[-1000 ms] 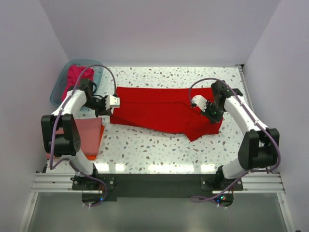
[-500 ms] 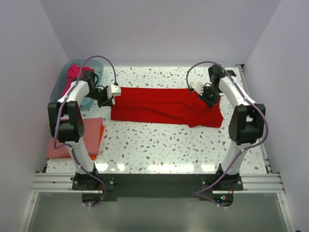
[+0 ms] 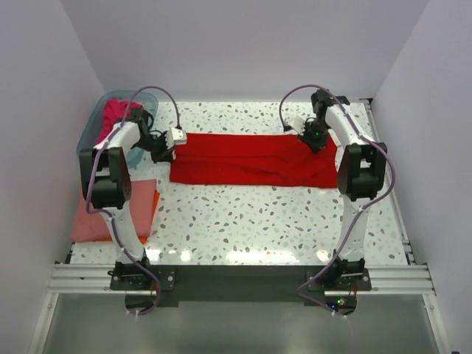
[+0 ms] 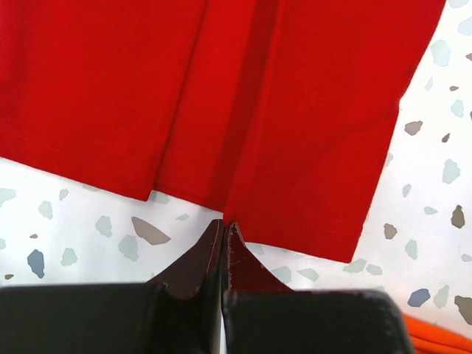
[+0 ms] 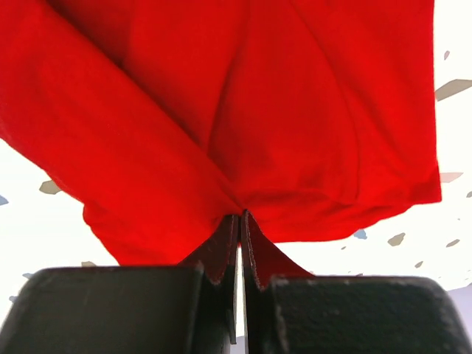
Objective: Fold and stack the t-shirts
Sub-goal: Fold the tshirt
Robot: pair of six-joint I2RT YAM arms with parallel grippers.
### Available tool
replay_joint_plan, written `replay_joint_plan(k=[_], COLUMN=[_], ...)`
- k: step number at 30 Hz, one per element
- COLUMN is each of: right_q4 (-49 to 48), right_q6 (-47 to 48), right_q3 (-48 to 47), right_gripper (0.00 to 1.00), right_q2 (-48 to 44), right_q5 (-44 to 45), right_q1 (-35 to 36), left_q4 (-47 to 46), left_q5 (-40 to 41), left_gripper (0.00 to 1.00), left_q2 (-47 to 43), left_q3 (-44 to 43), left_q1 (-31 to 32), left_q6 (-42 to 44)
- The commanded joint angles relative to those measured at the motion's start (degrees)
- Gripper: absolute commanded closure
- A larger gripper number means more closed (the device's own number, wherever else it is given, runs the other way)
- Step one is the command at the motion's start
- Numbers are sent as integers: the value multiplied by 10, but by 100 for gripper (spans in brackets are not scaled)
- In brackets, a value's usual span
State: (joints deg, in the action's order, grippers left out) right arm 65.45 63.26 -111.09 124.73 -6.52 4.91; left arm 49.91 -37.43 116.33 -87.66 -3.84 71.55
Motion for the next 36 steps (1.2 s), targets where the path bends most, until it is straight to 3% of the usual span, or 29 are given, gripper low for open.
replay_joint_plan(k=[1, 22, 23, 24, 25, 28, 29, 33, 36], right_q4=[21, -21, -23, -26, -23, 1, 10, 109, 127], right_q6=[23, 21, 13, 6, -8, -41, -70, -147, -203], right_q3=[-40, -57, -61, -65, -79, -101, -119, -149, -85], right_gripper=[100, 100, 100, 94, 81, 54, 43, 37, 39], right_q2=[10, 49, 51, 53, 55, 51, 44, 19, -27], right_q5=[12, 22, 24, 25, 26, 17, 12, -61, -111], right_q1=[-2, -2, -2, -2, -2, -16, -22, -66, -96], left_q4=[-26, -70, -75, -81, -95, -94, -88, -42, -30], left_q5=[4, 15, 19, 22, 24, 20, 15, -7, -8], left_gripper=[100, 100, 96, 89, 77, 59, 57, 49, 48], left_q2=[0, 39, 40, 40, 38, 24, 18, -18, -34], left_q3=[-6, -30, -30, -31, -38, -57, -59, -50, -18], left_q1=[2, 6, 7, 7, 7, 7, 6, 5, 4], left_q6=[-8, -54, -67, -78, -111, -156, -177, -227, -280])
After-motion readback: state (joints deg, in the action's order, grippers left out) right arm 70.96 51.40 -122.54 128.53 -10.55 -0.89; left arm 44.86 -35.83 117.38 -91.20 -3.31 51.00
